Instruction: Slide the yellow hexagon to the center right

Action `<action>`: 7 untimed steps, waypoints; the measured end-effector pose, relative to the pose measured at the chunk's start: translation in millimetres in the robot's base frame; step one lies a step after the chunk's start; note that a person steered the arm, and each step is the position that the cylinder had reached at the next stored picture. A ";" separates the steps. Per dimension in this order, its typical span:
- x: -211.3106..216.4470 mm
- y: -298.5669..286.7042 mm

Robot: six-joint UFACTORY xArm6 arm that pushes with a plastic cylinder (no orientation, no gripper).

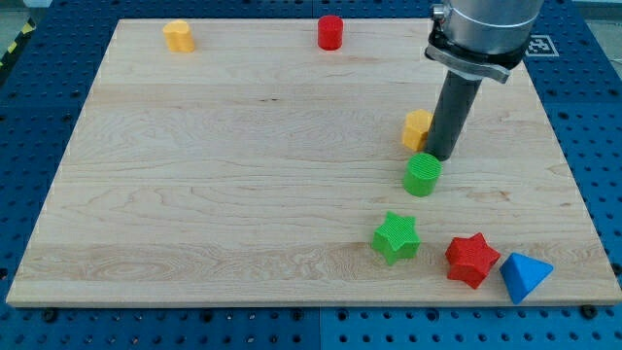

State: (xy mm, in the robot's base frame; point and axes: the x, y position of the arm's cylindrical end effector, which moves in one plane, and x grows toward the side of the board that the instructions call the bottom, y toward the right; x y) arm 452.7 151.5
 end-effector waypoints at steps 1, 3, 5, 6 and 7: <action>-0.4 29.9; -36.9 51.3; -36.9 35.2; -36.9 10.4; -36.9 -14.9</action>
State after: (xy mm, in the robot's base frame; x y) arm 415.8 136.6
